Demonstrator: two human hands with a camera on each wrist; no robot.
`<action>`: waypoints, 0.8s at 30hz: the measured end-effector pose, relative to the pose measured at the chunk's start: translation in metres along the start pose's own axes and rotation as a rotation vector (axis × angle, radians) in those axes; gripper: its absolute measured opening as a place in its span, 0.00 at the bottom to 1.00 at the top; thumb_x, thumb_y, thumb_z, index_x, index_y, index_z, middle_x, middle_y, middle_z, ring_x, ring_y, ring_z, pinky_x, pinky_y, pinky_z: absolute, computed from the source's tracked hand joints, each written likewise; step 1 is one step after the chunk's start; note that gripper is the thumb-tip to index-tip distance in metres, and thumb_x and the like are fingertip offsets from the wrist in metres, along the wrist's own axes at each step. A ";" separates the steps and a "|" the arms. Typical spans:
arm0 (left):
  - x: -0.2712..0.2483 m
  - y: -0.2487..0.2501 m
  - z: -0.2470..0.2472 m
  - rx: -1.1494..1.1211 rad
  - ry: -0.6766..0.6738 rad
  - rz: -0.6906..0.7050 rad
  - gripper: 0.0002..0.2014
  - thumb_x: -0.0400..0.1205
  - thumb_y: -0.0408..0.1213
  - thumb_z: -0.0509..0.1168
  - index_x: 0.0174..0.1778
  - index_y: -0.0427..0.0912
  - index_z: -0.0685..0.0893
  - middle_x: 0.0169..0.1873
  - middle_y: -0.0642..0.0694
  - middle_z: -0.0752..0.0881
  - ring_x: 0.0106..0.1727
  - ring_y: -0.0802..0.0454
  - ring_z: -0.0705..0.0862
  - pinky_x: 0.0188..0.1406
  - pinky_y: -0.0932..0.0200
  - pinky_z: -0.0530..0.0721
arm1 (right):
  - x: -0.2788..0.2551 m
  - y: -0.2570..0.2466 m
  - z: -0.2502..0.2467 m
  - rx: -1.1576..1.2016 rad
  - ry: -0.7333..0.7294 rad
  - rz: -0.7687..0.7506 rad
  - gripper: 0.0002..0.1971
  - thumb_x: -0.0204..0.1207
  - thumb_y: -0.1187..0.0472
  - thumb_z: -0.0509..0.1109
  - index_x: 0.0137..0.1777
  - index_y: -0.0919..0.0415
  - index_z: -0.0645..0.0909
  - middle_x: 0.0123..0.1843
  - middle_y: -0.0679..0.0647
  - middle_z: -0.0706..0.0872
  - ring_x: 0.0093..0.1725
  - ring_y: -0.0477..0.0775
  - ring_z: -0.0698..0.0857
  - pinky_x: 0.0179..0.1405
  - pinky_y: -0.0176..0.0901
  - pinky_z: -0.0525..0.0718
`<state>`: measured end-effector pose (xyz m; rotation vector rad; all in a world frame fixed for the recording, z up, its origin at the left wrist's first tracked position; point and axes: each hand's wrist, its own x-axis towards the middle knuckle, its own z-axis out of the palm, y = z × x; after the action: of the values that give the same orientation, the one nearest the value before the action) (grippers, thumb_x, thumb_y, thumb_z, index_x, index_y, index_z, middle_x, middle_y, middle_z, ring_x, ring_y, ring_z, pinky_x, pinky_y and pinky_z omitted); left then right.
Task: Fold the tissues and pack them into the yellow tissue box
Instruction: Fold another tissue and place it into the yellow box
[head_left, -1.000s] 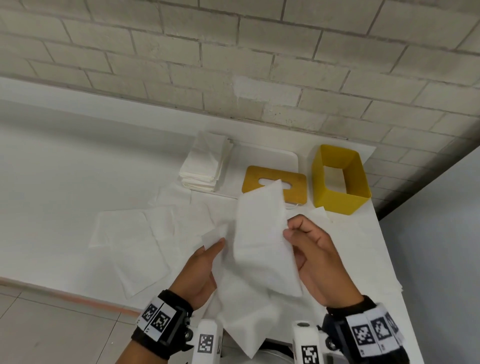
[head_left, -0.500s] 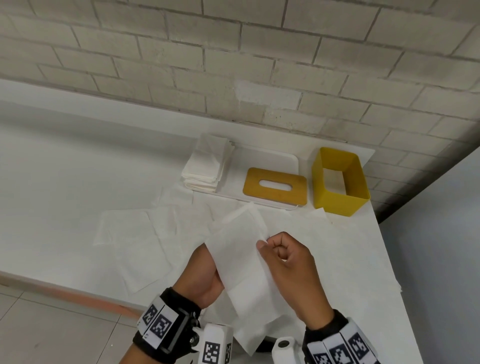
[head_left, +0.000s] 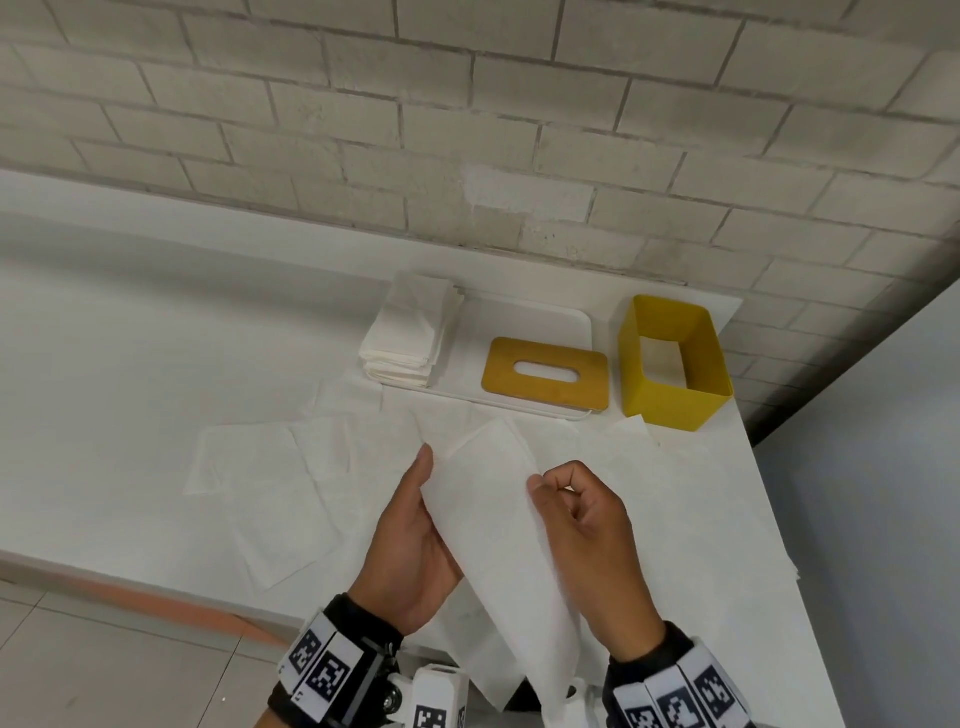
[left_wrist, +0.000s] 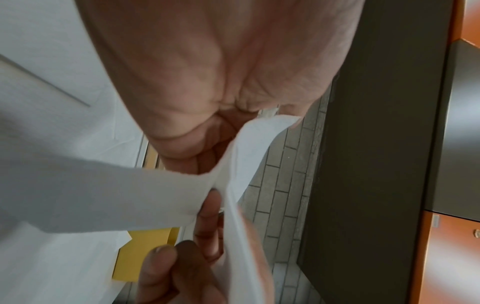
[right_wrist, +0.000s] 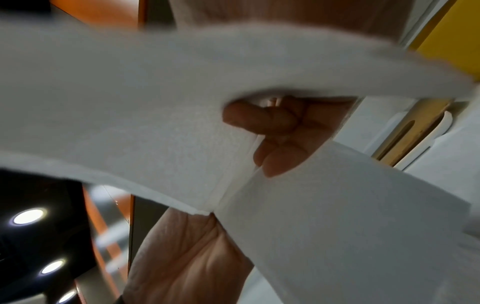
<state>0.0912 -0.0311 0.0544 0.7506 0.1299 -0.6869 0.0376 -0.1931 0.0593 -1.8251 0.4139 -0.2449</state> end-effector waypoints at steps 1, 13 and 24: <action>0.000 0.000 0.000 -0.004 0.002 0.003 0.33 0.84 0.63 0.55 0.68 0.41 0.90 0.71 0.34 0.86 0.72 0.40 0.86 0.71 0.46 0.85 | 0.000 0.000 0.000 0.006 0.001 -0.002 0.15 0.84 0.53 0.71 0.36 0.54 0.76 0.26 0.43 0.69 0.29 0.46 0.67 0.32 0.43 0.70; 0.004 -0.016 0.003 0.058 0.077 0.033 0.22 0.83 0.45 0.66 0.68 0.37 0.89 0.69 0.34 0.87 0.71 0.39 0.87 0.69 0.44 0.87 | 0.006 0.002 0.001 0.042 0.005 -0.034 0.13 0.86 0.60 0.67 0.39 0.60 0.75 0.29 0.45 0.72 0.31 0.45 0.70 0.32 0.36 0.72; 0.007 -0.003 -0.018 0.258 0.319 0.140 0.28 0.79 0.53 0.69 0.70 0.39 0.85 0.63 0.41 0.92 0.66 0.43 0.89 0.73 0.41 0.81 | 0.021 0.027 -0.001 -0.117 -0.217 0.046 0.06 0.83 0.57 0.71 0.44 0.53 0.84 0.37 0.40 0.87 0.37 0.38 0.83 0.41 0.31 0.80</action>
<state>0.0969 -0.0239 0.0370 1.1052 0.2802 -0.4513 0.0522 -0.2091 0.0325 -1.9303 0.3232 0.0102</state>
